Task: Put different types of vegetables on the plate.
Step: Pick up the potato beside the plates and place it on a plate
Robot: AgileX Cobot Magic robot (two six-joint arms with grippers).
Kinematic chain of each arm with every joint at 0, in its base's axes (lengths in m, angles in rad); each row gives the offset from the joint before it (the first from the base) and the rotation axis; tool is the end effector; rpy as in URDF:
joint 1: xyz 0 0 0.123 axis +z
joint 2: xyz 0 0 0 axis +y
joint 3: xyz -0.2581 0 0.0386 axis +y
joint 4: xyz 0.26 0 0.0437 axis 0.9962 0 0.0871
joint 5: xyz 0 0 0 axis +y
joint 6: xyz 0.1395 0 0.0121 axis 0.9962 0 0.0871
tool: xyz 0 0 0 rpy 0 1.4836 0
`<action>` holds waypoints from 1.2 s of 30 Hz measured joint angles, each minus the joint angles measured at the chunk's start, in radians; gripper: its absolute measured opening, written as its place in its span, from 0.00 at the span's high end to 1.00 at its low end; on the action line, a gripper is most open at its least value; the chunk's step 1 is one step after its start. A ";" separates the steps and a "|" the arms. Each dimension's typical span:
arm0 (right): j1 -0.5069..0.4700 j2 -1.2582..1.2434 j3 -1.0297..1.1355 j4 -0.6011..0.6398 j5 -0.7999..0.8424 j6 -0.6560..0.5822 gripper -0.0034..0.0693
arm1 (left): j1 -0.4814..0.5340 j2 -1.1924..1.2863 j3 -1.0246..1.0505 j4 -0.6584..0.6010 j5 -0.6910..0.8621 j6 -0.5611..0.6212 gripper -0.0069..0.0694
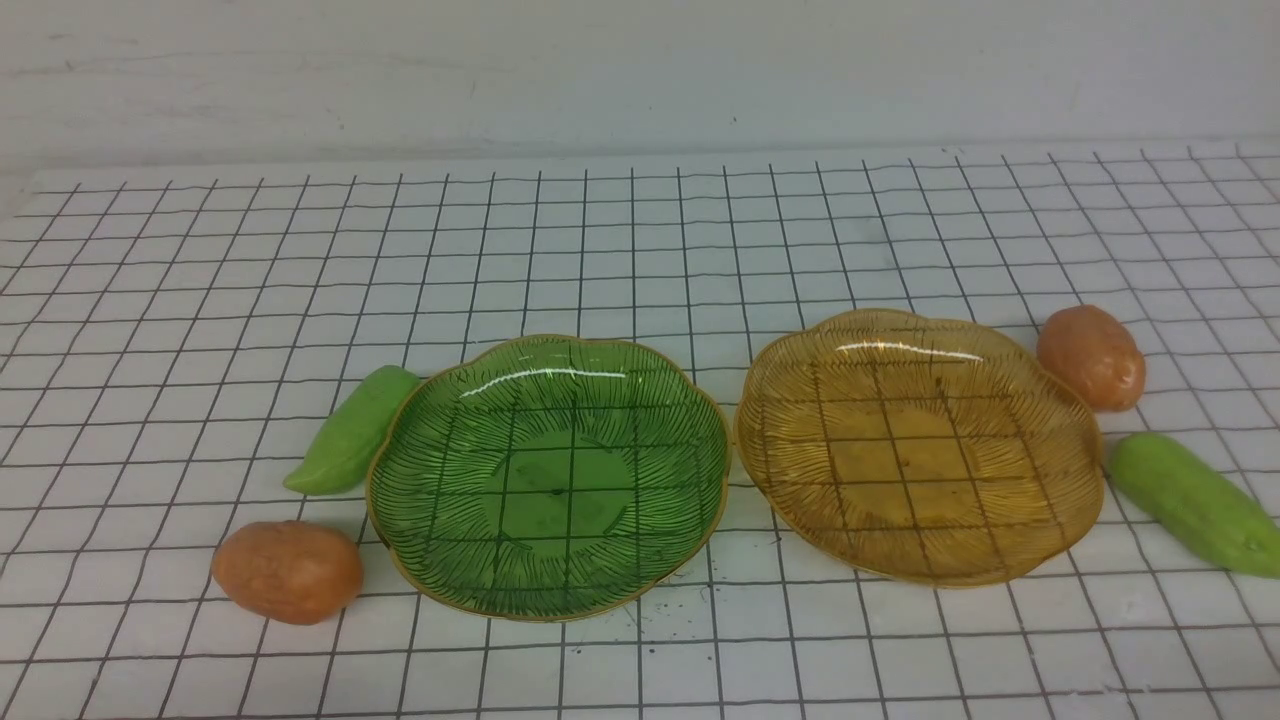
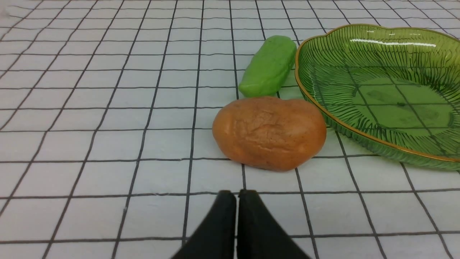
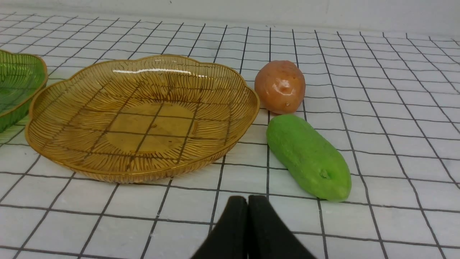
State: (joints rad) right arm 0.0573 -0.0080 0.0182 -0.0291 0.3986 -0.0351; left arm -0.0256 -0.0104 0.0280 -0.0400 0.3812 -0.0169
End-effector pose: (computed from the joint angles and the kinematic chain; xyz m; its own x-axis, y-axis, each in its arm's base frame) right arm 0.1347 0.0061 0.1563 -0.3119 -0.0799 -0.9467 -0.0660 0.9959 -0.0623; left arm 0.1354 -0.0056 0.1551 -0.3079 -0.0461 -0.9503 0.0232 0.9982 -0.0560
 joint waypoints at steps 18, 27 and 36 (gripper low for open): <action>0.000 0.000 0.011 0.147 -0.134 0.223 0.97 | 0.000 0.000 0.000 -0.697 -0.059 -0.226 0.92; 0.000 0.000 0.011 0.467 -0.169 0.416 0.97 | 0.000 0.000 0.000 -1.214 -0.206 -0.240 0.92; 0.000 0.044 -0.236 0.415 -0.116 0.171 0.97 | 0.000 0.061 -0.295 -1.304 -0.171 0.208 0.92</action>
State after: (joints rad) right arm 0.0573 0.0356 -0.2180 0.3862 0.2828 0.1354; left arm -0.0256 0.0503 -0.2671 -1.3444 0.2102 0.1909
